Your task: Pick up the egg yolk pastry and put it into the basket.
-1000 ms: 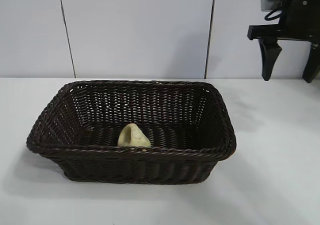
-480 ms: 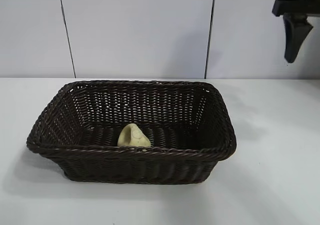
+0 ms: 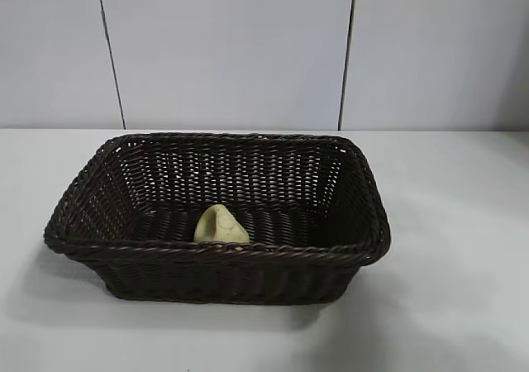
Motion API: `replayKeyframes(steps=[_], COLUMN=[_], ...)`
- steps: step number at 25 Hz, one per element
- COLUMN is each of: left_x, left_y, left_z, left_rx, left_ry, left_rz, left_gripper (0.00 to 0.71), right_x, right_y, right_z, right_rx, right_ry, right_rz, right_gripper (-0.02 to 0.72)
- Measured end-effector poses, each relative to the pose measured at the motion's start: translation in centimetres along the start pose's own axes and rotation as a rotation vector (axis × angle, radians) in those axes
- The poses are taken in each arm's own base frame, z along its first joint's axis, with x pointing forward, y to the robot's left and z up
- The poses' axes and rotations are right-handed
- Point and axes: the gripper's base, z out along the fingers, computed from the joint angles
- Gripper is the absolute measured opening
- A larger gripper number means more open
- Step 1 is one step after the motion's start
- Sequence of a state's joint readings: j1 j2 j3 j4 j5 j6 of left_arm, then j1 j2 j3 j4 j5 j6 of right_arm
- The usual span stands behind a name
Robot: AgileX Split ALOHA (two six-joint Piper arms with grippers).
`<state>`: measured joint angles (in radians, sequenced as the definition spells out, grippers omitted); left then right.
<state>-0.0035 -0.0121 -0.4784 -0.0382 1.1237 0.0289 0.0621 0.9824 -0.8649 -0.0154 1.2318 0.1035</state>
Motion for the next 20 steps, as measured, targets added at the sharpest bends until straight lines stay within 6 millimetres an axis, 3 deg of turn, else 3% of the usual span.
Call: replayKeyframes(steps=[5,9,14,20], left_x=[0.0,0.0,0.0,0.0], left_y=[0.0,0.0,0.0,0.0], left_z=[0.0,0.0,0.0,0.0], left_rx=[0.000,0.000,0.000,0.000], left_ry=[0.000,0.000,0.000,0.000], left_rz=[0.000,0.000,0.000,0.000], left_gripper=[0.517,0.517,0.517,0.517], right_x=[6.0,9.6,10.9,11.4], right_y=[-0.6,-1.0,-1.2,-1.2], right_z=[1.1,2.1,1.3,1.4], right_rx=[-0.011,-0.008,-0.017,-0.016], right_ry=[-0.108,-0.179,-0.354,-0.382], right_rz=[0.001,-0.021,-0.024,-0.025], right_gripper=[0.537,0.537,0.537,0.537])
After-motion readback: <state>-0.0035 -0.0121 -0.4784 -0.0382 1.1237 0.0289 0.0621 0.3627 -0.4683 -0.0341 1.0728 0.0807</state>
